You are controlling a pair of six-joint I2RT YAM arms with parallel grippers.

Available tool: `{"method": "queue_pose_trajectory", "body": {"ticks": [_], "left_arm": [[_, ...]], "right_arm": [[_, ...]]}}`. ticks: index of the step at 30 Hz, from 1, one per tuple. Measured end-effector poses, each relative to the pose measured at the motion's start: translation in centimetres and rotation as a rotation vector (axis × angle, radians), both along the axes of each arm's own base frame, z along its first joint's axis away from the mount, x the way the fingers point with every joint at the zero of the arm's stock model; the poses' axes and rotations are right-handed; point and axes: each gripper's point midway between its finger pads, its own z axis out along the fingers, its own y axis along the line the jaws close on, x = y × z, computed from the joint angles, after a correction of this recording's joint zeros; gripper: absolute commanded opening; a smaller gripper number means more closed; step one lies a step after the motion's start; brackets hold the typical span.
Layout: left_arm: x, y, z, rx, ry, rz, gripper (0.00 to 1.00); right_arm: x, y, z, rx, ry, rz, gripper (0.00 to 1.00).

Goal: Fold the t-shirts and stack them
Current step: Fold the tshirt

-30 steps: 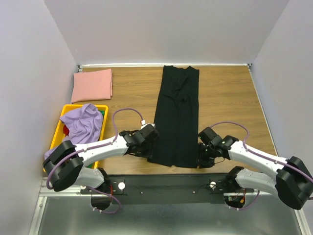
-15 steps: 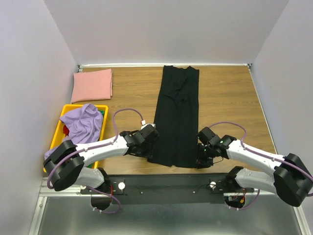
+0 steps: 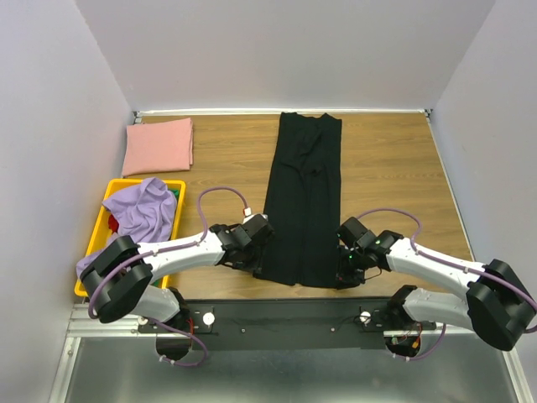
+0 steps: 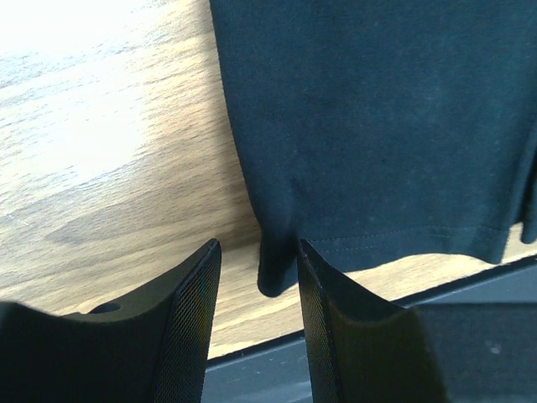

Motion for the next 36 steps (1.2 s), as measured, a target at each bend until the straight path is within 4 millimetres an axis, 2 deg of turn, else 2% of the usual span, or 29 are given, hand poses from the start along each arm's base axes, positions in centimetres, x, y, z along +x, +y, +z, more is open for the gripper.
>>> {"method": "queue_pose_trajectory", "body": {"ticks": [8, 11, 15, 28, 34, 36], "left_arm": [[0.1, 0.0, -0.1, 0.007, 0.000, -0.011, 0.48], [0.1, -0.1, -0.2, 0.009, 0.000, -0.015, 0.44], [0.1, -0.1, -0.2, 0.012, 0.002, -0.016, 0.34], [-1.2, -1.1, -0.3, 0.009, 0.021, -0.044, 0.32], [-1.7, -0.7, -0.3, 0.027, 0.039, -0.031, 0.32], [-1.7, -0.5, -0.4, 0.037, 0.042, -0.026, 0.28]], "right_arm": [[0.0, 0.0, -0.1, -0.007, -0.004, 0.006, 0.16], [0.1, 0.0, -0.1, -0.006, -0.006, 0.008, 0.12], [0.1, 0.0, -0.1, -0.006, -0.007, 0.008, 0.08], [0.1, 0.0, -0.1, -0.007, -0.011, 0.015, 0.05], [0.1, 0.0, -0.1, -0.007, -0.013, 0.015, 0.04], [0.1, 0.0, -0.1, -0.007, -0.013, 0.015, 0.02]]}}
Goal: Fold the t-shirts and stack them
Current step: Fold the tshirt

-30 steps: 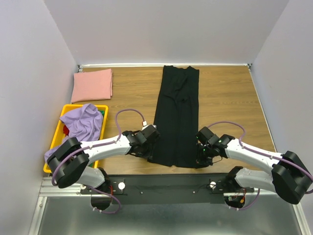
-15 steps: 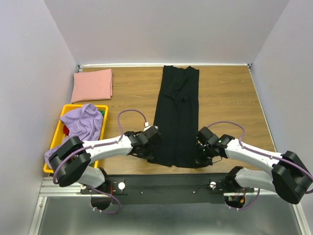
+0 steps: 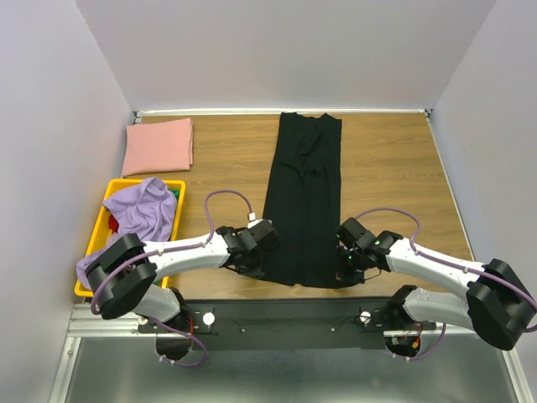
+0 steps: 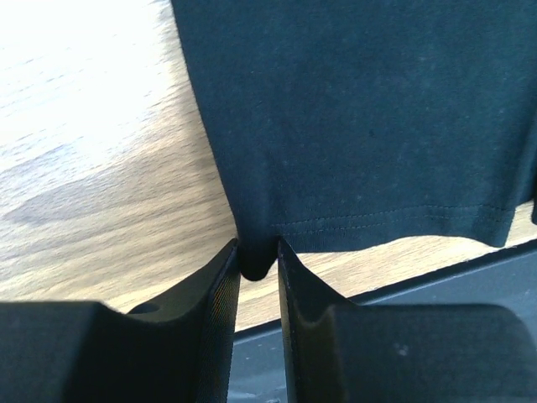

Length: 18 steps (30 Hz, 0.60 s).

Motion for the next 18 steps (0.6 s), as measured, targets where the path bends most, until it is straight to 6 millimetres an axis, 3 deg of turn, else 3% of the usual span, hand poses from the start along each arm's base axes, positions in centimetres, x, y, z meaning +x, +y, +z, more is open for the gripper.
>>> {"method": "queue_pose_trajectory", "body": {"ticks": [9, 13, 18], "left_arm": [[0.07, -0.15, -0.04, 0.011, 0.008, 0.011, 0.16], [0.04, -0.19, -0.04, 0.010, 0.009, 0.012, 0.00], [-0.15, -0.32, -0.02, 0.009, 0.009, 0.008, 0.00]], "right_arm": [[0.00, -0.02, 0.01, 0.000, -0.003, 0.007, 0.01], [0.01, -0.02, 0.01, 0.000, -0.004, 0.010, 0.01], [0.02, -0.04, 0.04, 0.001, -0.008, 0.017, 0.01]]}}
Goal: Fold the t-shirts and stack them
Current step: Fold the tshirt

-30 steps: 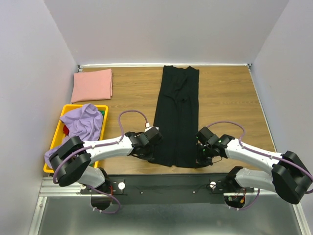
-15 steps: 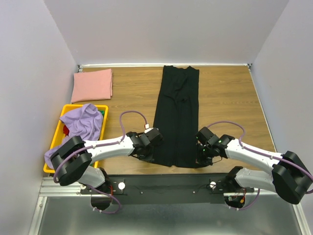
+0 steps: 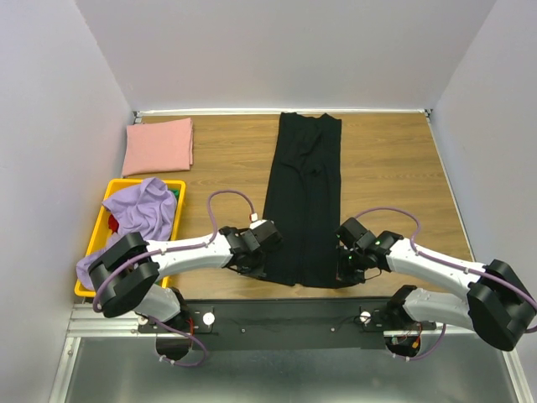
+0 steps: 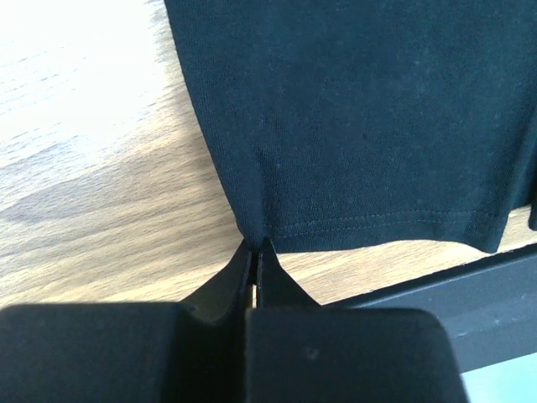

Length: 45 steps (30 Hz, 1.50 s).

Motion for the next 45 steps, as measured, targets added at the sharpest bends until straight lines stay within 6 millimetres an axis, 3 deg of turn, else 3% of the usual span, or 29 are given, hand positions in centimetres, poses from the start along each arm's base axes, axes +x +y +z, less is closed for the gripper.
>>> {"method": "queue_pose_trajectory", "body": {"ticks": [6, 12, 16, 20, 23, 26, 29, 33, 39, 45], "left_arm": [[-2.0, -0.9, 0.0, -0.008, 0.009, -0.031, 0.00], [-7.2, -1.0, 0.1, -0.024, 0.071, -0.093, 0.00], [-7.3, -0.9, 0.7, -0.023, 0.079, -0.071, 0.00], [-3.6, -2.0, 2.9, -0.074, 0.024, 0.006, 0.00], [2.0, -2.3, 6.0, -0.142, -0.091, 0.097, 0.00], [6.8, -1.9, 8.5, -0.190, -0.198, 0.170, 0.00], [10.3, -1.5, 9.8, -0.204, -0.277, 0.201, 0.00], [13.8, -1.2, 9.2, -0.176, -0.322, 0.207, 0.00], [18.3, -0.7, 7.1, -0.100, -0.335, 0.202, 0.00], [22.5, -0.8, 7.4, -0.090, -0.385, 0.203, 0.00]], "right_arm": [[-0.8, 0.1, 0.1, -0.005, 0.004, 0.037, 0.01], [-3.4, 0.3, 1.0, -0.008, 0.020, 0.103, 0.01], [-2.5, 0.2, 2.4, -0.041, -0.014, 0.088, 0.01], [1.5, 1.4, 5.8, -0.081, -0.144, 0.054, 0.01], [6.2, 2.6, 8.4, -0.113, -0.254, 0.025, 0.01], [9.8, 2.1, 9.1, -0.168, -0.301, -0.003, 0.01], [12.8, 0.7, 8.9, -0.223, -0.319, -0.027, 0.01], [15.8, -0.7, 8.7, -0.271, -0.336, -0.034, 0.01], [20.3, -0.6, 8.0, -0.297, -0.373, -0.003, 0.01], [23.9, -1.3, 7.4, -0.311, -0.396, -0.007, 0.01]]}}
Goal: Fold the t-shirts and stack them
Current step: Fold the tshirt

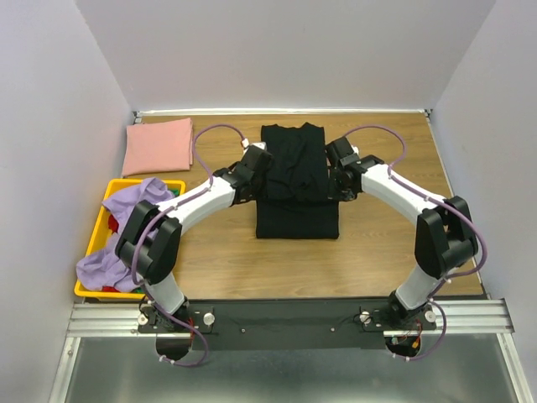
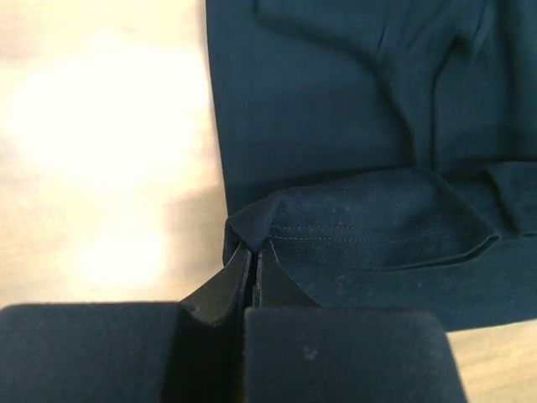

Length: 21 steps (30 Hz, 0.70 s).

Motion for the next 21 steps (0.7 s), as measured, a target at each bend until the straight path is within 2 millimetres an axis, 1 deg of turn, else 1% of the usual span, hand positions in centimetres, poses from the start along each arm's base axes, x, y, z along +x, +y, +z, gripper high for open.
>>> {"method": "queue_pose_trajectory", "body": {"ticks": [4, 5, 9, 12, 15, 18, 21], "left_arm": [[2.9, -0.1, 0.9, 0.001, -0.045, 0.004, 0.00], [3.5, -0.1, 1.0, 0.003, -0.054, 0.004, 0.00], [5.1, 0.1, 0.6, 0.013, -0.065, 0.008, 0.00], [5.8, 0.3, -0.2, 0.024, -0.062, 0.009, 0.00], [6.1, 0.4, -0.7, 0.032, -0.060, 0.008, 0.00], [6.6, 0.4, -0.7, 0.030, -0.071, 0.008, 0.00], [7.6, 0.3, -0.3, 0.022, -0.093, 0.012, 0.00]], "right_arm": [[2.1, -0.2, 0.0, -0.002, -0.022, 0.003, 0.01], [2.3, -0.2, 0.1, -0.001, -0.023, 0.005, 0.01], [4.2, 0.0, 0.1, -0.002, -0.043, 0.015, 0.01], [4.9, 0.0, -0.4, -0.005, -0.047, 0.019, 0.01], [5.4, -0.2, -1.0, -0.008, -0.042, 0.017, 0.01], [5.7, -0.3, -1.4, -0.006, -0.039, 0.018, 0.01], [6.1, -0.3, -1.3, 0.001, -0.047, 0.016, 0.01]]}}
